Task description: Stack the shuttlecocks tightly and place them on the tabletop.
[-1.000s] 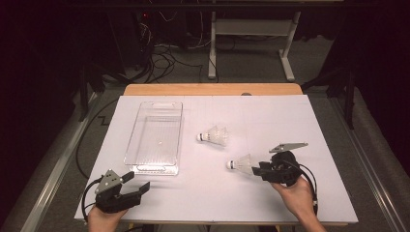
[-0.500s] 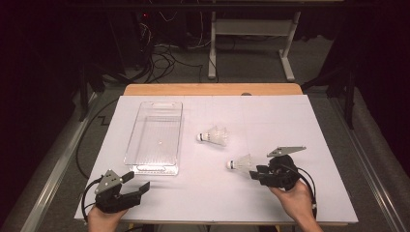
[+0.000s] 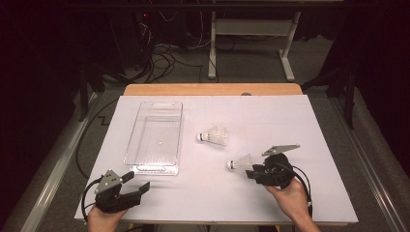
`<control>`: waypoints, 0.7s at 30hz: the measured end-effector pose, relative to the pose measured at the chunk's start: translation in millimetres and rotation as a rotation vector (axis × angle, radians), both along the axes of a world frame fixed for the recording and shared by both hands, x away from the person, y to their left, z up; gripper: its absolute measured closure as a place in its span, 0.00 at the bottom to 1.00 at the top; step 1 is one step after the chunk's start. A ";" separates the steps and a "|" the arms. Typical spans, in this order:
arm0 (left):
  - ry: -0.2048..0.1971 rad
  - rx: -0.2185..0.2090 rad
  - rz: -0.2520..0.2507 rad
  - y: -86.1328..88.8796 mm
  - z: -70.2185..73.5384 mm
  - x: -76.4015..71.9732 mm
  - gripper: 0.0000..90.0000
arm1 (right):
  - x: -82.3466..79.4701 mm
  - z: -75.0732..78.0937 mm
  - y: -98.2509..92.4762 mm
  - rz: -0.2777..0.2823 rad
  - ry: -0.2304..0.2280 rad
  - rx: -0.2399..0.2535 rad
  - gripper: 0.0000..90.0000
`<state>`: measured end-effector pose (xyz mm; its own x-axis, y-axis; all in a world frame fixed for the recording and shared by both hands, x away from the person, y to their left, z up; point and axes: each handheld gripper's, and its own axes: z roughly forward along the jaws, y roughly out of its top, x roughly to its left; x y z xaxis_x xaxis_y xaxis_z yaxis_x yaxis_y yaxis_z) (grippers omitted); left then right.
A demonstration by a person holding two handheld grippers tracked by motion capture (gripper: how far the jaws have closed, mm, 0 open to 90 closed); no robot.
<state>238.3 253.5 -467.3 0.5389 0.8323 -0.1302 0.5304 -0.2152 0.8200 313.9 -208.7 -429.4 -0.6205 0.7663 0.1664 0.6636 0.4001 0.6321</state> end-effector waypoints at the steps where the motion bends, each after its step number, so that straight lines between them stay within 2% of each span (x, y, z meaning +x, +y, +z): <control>1: 0.000 0.000 0.000 0.0 0.0 0.0 0.32 | 0.9 -0.4 0.9 0.002 0.001 0.000 0.69; 9: -0.002 0.000 0.000 0.2 0.2 -0.1 0.32 | 6.1 -3.8 7.7 0.010 0.010 -0.008 0.71; 14: -0.002 -0.001 0.000 0.3 0.2 -0.1 0.32 | 8.7 -5.4 10.8 0.010 0.023 -0.007 0.76; 21: -0.005 0.002 -0.003 0.6 0.2 0.0 0.32 | 10.7 -6.7 13.2 0.022 0.018 -0.014 0.81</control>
